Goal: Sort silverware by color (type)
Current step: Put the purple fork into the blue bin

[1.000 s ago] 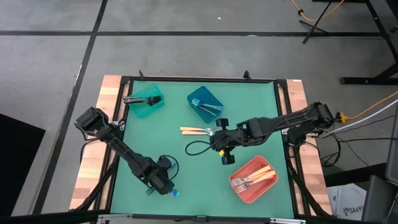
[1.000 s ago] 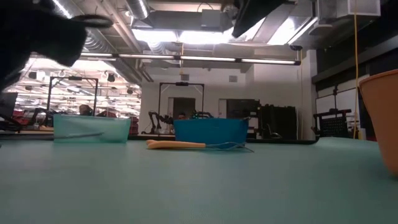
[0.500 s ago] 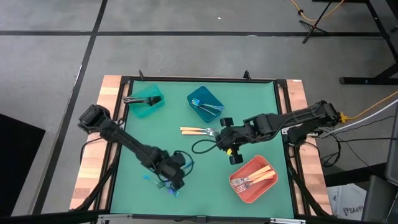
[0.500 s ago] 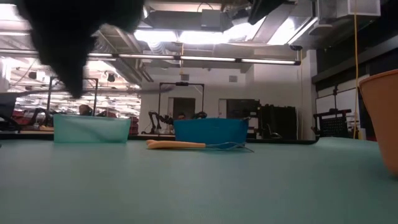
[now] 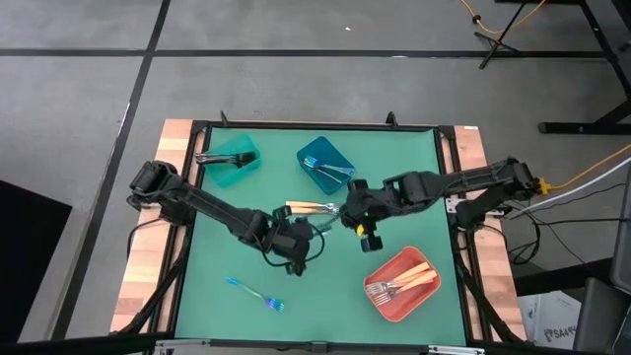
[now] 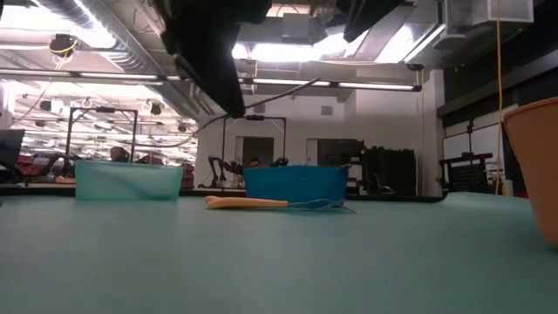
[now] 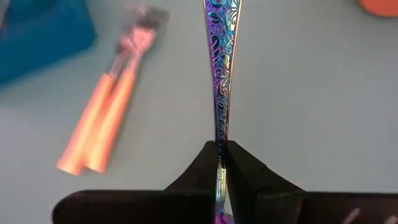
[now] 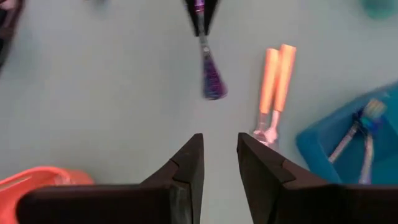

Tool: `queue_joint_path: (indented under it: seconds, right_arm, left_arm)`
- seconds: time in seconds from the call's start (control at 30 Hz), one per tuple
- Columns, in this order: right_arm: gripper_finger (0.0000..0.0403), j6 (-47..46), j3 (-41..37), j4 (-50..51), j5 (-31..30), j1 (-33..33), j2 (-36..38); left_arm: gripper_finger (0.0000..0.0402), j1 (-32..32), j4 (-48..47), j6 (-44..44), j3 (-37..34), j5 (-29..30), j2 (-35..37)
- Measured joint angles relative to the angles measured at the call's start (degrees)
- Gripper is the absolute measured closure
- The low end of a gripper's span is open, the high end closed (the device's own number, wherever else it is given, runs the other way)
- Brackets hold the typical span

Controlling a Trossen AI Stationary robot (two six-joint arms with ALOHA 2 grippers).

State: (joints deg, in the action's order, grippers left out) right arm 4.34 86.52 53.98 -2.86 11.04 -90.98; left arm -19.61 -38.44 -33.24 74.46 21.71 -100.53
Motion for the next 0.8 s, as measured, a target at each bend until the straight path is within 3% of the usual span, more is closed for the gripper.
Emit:
queue_joint_path:
  seconds: [0.13,0.5,0.67,0.8]
  right_arm:
    - [0.0314,-2.8,0.0,-0.2,2.9,-4.4,0.0]
    - [0.0314,-11.4,0.0,-0.3,19.1,-12.9,0.0]
    - [0.0314,-16.5,0.0,-1.4,21.2,-14.5,0.0]
    - [0.0314,-21.1,0.0,-4.0,23.1,-14.6,0.0]
  left_arm:
    - [0.0391,0.2,0.1,7.3,0.0,5.8,0.0]
    - [0.0391,0.2,1.4,27.3,0.0,20.7,0.0]
    - [0.0391,0.4,6.2,44.4,0.0,26.0,0.0]
    - [0.0391,1.8,11.5,57.3,0.0,25.8,0.0]
